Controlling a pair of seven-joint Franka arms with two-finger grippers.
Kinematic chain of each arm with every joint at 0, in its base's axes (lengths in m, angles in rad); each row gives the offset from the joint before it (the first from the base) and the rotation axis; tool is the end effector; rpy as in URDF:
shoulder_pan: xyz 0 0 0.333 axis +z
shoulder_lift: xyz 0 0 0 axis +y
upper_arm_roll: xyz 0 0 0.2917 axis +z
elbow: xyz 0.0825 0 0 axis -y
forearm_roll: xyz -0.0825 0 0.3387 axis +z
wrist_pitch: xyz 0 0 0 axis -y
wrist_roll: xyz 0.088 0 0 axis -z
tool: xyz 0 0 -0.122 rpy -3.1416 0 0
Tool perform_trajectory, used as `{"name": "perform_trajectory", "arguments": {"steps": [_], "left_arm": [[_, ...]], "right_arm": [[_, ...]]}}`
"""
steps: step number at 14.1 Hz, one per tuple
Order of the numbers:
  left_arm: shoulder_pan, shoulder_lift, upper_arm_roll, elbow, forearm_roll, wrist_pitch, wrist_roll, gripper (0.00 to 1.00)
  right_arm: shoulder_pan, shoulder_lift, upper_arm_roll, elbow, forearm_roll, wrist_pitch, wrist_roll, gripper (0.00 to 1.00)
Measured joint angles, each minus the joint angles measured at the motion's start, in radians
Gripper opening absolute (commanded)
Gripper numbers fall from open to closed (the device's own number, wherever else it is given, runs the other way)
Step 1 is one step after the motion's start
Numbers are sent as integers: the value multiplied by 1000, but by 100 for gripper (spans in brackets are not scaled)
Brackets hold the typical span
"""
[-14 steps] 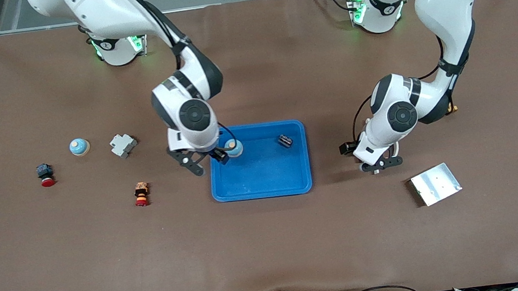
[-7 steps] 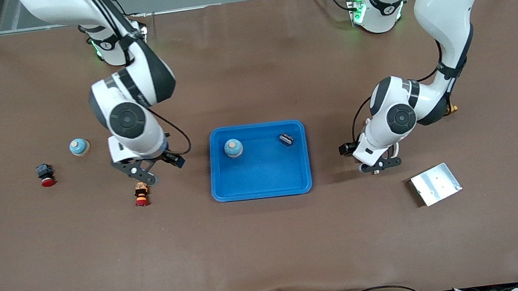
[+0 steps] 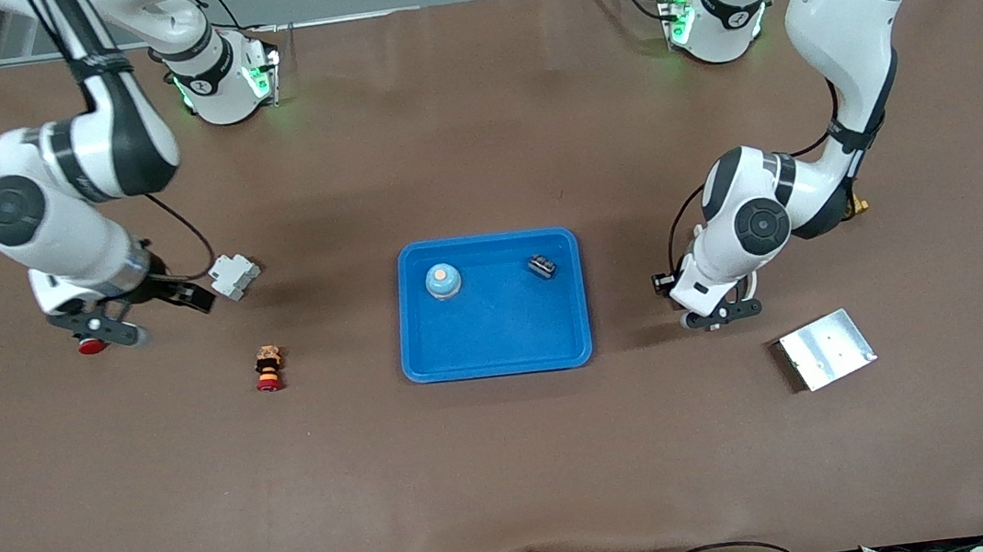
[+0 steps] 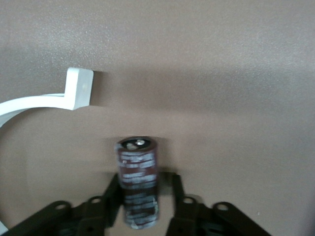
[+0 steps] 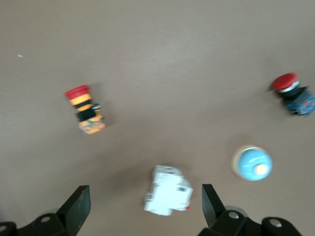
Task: Place electrolytic capacitor and blue bell in tray
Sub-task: 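Carry the capacitor to the tray while the right gripper reaches the second bell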
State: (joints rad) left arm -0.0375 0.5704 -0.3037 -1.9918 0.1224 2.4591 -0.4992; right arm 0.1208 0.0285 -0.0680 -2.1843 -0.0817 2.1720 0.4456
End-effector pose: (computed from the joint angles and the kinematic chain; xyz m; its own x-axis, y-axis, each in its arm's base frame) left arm 0.5286 -0.1861 0.1790 0.9899 0.0960 -0.1045 0.1015 -0.9937 0.0480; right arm 0.4940 0.0220 0.3602 0.9408 -0.3387 -0.0092 -0.3370 -0.9382 0.0790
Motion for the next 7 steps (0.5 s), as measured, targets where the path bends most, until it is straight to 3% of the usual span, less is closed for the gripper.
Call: {"name": "perform_trajectory", "arguments": {"steps": [2, 7], "left_arm": [[0, 0, 0, 1, 0, 0, -4, 2], [0, -2, 0, 7, 0, 6, -68, 0]], "right_arm": [[-61, -54, 1, -37, 0, 0, -103, 100], [-218, -121, 1, -138, 0, 42, -306, 100]]}}
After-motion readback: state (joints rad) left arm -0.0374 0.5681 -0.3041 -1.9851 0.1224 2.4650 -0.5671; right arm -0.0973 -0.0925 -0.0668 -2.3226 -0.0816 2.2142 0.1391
